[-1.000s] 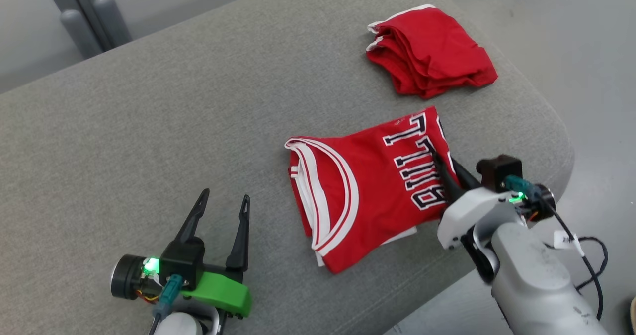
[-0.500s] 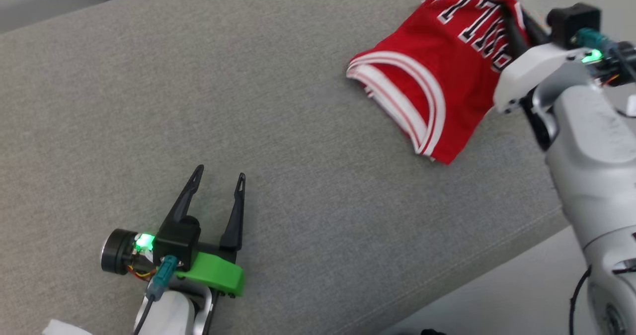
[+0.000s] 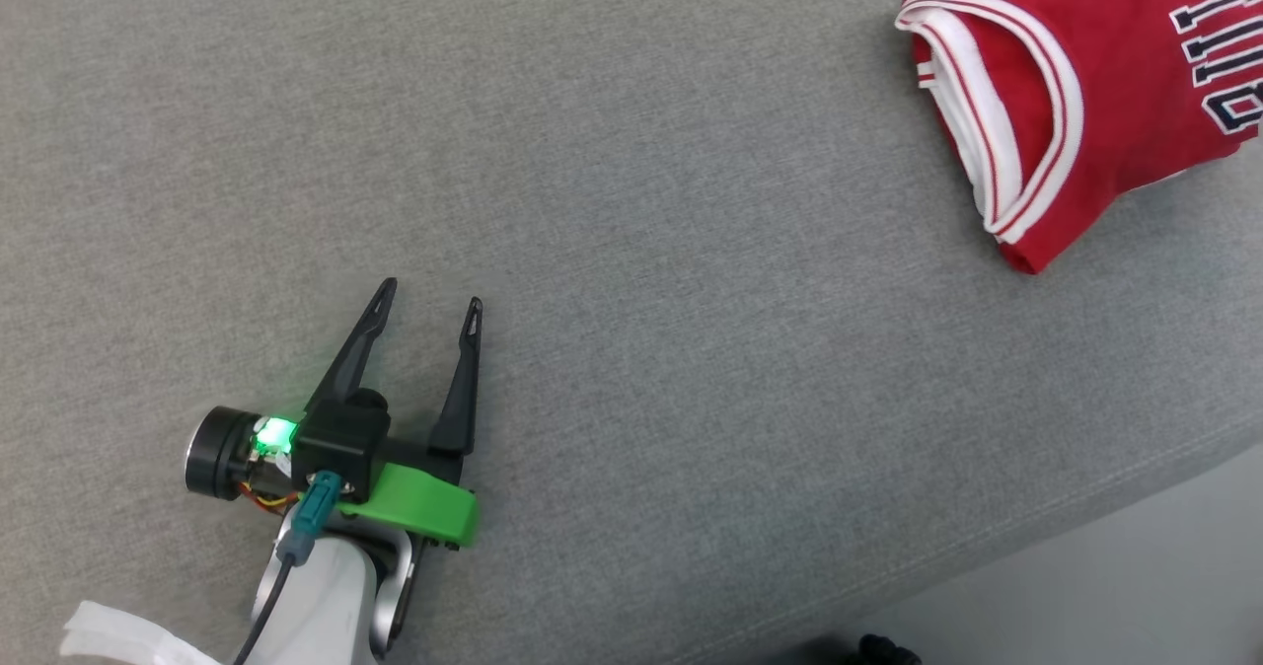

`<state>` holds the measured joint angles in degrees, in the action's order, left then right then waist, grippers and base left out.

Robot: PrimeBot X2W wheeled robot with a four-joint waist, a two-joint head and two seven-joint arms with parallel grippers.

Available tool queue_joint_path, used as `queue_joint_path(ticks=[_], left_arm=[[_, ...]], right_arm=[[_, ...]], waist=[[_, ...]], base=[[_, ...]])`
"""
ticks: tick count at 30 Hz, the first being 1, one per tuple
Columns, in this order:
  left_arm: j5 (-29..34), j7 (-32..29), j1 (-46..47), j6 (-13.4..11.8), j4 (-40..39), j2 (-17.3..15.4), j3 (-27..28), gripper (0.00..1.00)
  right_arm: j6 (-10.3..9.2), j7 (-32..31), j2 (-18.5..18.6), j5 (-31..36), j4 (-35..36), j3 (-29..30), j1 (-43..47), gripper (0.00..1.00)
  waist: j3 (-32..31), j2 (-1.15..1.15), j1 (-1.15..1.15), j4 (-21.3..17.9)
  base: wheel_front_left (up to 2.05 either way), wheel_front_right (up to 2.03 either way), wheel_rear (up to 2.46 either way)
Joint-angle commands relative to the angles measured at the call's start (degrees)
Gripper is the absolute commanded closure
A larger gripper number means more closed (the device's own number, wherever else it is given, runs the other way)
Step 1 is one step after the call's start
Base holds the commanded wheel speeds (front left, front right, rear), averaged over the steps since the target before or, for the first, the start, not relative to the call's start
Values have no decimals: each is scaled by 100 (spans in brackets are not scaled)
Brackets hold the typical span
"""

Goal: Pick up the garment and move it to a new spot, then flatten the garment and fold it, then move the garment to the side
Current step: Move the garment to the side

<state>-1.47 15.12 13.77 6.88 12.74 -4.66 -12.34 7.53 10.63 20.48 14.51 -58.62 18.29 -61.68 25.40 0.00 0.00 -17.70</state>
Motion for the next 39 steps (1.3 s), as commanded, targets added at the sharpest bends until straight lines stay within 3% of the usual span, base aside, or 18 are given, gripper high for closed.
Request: queue_joint_path(ticks=[1,8,12,18,26,39], left_arm=[[31,-3,106,15,-20,-18,4,0],[-38,-3,29,-36,-46,44,78,0],[-45,-3,-55,-89,-55,74,173,0],[-86,-3,-122,-170,-78,106,280,0],[-182,-3,-329,-375,-48,148,570,0],[-366,-3,-893,-609,40,167,1101,0]], right_arm=[[-11,82,-50,153,63,157,114,0],[-11,448,-604,218,561,507,240,0],[-10,454,-1069,-162,1301,152,480,0],[-10,457,-1445,-905,2096,-549,1084,0],[-10,459,-1676,-1709,2709,-1397,2115,0],[-10,459,-1743,-2292,2817,-1943,3623,0]], waist=[[41,0,0,107],[-202,0,0,163],[-389,0,0,201],[-711,0,0,385],[-1163,0,0,750],[-1825,0,0,1185]], base=[[0,0,0],[0,0,0],[0,0,0],[0,0,0],[0,0,0],[0,0,0]])
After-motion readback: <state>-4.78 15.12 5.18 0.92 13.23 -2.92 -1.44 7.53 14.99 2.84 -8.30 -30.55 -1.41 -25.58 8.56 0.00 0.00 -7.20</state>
